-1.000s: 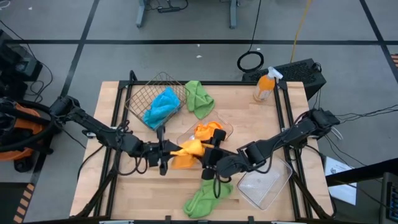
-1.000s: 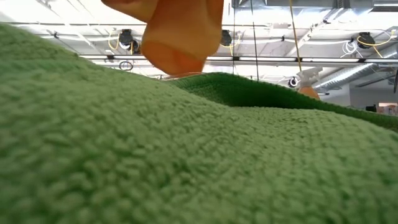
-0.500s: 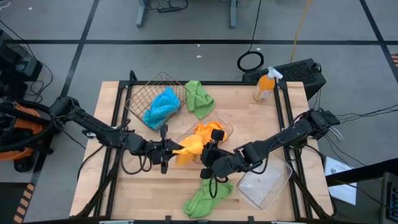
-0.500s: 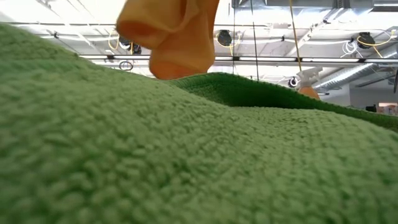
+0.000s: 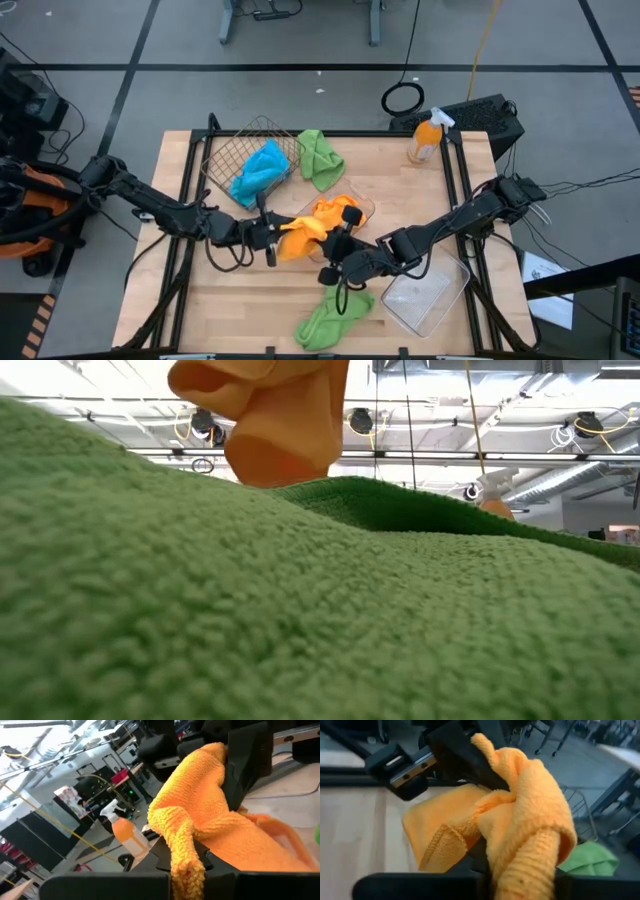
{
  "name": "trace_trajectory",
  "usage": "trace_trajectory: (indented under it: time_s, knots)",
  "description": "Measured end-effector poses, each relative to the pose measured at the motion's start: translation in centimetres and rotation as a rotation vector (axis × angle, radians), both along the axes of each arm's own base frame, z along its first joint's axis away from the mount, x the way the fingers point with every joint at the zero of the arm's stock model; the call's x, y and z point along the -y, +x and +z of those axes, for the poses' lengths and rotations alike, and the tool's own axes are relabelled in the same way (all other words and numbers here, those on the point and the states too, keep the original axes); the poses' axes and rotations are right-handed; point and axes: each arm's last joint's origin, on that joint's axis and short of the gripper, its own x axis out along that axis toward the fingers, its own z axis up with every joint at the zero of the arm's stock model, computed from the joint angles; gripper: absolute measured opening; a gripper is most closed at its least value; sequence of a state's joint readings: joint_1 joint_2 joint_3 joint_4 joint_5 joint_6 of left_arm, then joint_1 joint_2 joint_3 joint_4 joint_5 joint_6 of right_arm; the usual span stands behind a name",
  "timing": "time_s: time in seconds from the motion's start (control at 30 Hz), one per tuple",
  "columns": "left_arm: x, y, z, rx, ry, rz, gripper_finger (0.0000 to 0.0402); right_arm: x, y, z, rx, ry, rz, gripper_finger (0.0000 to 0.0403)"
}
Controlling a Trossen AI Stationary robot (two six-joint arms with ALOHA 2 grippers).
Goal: Sort microfiber towel by color & place in baskets
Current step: Put the yellow towel into the top transparent bin
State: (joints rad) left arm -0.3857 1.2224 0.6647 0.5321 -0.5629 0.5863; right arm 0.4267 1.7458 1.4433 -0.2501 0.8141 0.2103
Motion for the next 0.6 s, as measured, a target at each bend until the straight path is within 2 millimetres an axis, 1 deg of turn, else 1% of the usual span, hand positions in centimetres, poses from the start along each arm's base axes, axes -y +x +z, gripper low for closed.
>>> trace_trajectory:
  time_s: [0.07, 0.13, 0.27, 0.43, 0.53, 0.6]
  knots:
    - [0.00, 0.00, 0.03, 0.004, -0.007, 0.000, 0.0011, 0.26, 0.11, 0.00, 0.019, 0.042, -0.019, 0.0050]
    - [0.00, 0.01, 0.19, 0.020, -0.013, 0.000, 0.0011, 0.43, 0.18, -0.01, 0.028, 0.061, -0.031, 0.0078]
    - [-0.06, 0.02, 0.49, 0.048, -0.012, 0.003, 0.0011, 0.42, 0.22, -0.03, 0.025, 0.076, -0.015, 0.0152]
    - [-0.70, 0.18, 0.58, 0.053, 0.005, 0.050, 0.0011, 0.03, 0.32, 0.35, 0.062, 0.083, 0.003, 0.0240]
    - [-0.90, 0.25, 0.76, 0.073, -0.009, 0.053, 0.0011, -0.01, 0.44, 0.61, 0.084, 0.080, 0.012, 0.0277]
    - [-0.80, 0.23, 0.96, 0.094, -0.017, 0.029, 0.0011, 0.16, 0.67, 0.53, 0.091, 0.080, 0.004, 0.0294]
